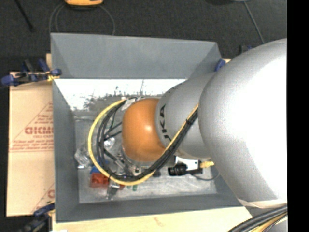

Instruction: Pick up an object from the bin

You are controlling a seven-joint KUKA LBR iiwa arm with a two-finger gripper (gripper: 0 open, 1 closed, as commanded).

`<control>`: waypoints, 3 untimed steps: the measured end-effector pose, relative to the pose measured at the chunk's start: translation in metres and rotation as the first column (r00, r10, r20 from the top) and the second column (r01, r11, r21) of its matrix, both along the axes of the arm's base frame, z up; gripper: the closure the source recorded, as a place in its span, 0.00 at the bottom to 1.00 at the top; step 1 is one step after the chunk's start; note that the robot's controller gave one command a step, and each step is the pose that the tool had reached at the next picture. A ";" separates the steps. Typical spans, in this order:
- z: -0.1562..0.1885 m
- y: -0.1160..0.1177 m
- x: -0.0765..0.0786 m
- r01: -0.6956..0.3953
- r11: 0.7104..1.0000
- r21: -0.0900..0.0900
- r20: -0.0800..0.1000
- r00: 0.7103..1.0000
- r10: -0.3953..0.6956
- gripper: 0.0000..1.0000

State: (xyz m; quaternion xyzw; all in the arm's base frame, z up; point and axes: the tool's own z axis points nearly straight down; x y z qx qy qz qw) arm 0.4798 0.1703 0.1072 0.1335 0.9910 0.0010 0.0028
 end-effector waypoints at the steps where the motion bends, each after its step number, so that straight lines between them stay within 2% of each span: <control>1: -0.034 0.006 -0.002 0.273 0.962 0.003 0.000 0.962 -0.273 0.00; 2: -0.033 0.006 0.000 0.273 0.962 0.002 -0.002 0.962 -0.273 0.00; 3: -0.030 0.005 0.002 0.276 0.961 0.005 0.005 0.961 -0.276 1.00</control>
Offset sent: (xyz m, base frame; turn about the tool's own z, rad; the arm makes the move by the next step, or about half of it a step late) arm -0.0045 0.0061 -0.0372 0.2789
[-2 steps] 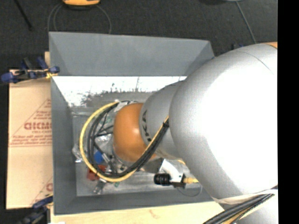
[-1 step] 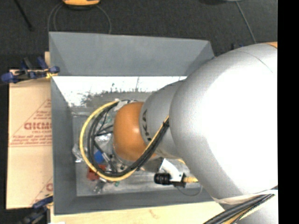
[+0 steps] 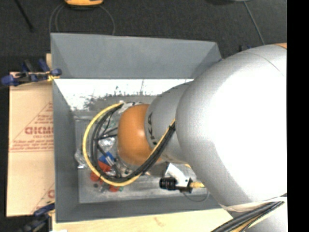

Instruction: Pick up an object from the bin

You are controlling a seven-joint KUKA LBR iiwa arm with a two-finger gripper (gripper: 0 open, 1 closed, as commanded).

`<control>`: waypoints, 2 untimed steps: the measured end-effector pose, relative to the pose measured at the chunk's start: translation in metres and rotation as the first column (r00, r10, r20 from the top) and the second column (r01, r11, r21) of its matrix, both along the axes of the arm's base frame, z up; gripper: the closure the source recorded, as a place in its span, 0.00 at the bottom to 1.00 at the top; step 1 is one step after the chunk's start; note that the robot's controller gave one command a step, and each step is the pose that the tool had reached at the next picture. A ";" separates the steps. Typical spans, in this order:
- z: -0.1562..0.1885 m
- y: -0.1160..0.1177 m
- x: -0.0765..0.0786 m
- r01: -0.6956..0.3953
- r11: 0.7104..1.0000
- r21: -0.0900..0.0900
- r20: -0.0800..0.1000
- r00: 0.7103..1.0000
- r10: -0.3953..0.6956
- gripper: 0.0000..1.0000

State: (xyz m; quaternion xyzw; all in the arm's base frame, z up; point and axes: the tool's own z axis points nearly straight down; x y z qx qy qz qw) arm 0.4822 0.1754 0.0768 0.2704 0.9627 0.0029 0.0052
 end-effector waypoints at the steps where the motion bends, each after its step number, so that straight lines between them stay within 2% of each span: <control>1: 0.002 -0.001 0.002 0.002 1.000 -0.001 -0.005 1.000 -0.002 1.00; 2: 0.060 -0.001 0.004 -0.001 1.000 -0.001 -0.006 1.000 0.001 1.00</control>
Offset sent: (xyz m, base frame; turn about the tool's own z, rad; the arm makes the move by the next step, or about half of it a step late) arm 0.0001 0.0001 0.0013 -0.0001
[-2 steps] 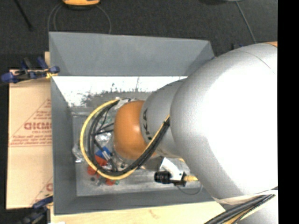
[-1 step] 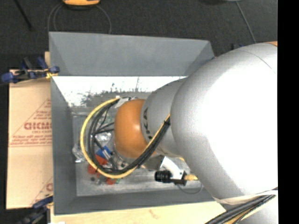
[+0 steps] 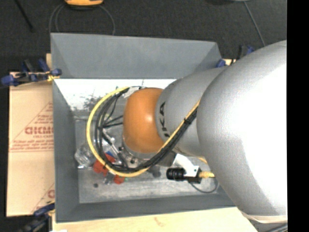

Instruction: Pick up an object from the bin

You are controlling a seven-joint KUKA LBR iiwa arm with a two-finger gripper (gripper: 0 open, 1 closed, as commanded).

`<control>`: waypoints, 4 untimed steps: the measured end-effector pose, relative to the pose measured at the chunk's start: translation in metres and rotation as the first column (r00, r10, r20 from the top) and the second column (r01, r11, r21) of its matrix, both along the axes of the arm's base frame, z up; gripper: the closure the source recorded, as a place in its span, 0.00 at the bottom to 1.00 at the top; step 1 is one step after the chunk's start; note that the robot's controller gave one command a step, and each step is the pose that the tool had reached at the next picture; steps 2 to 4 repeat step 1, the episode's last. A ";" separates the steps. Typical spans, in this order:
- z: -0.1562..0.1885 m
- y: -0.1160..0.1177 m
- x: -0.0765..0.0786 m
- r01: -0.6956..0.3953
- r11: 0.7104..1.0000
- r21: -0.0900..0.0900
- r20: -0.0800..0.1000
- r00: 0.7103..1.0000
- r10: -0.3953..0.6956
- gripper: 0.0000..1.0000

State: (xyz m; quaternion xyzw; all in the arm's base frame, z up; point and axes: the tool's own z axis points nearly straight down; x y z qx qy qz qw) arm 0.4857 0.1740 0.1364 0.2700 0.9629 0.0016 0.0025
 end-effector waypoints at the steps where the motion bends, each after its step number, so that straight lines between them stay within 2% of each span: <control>1: 0.020 -0.001 0.001 -0.004 1.000 -0.001 -0.002 1.000 0.004 1.00; 4: 0.020 -0.001 0.001 -0.004 1.000 -0.001 -0.002 1.000 0.004 1.00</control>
Offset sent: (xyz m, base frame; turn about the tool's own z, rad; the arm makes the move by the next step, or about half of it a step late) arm 0.0002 0.0000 0.0191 0.0000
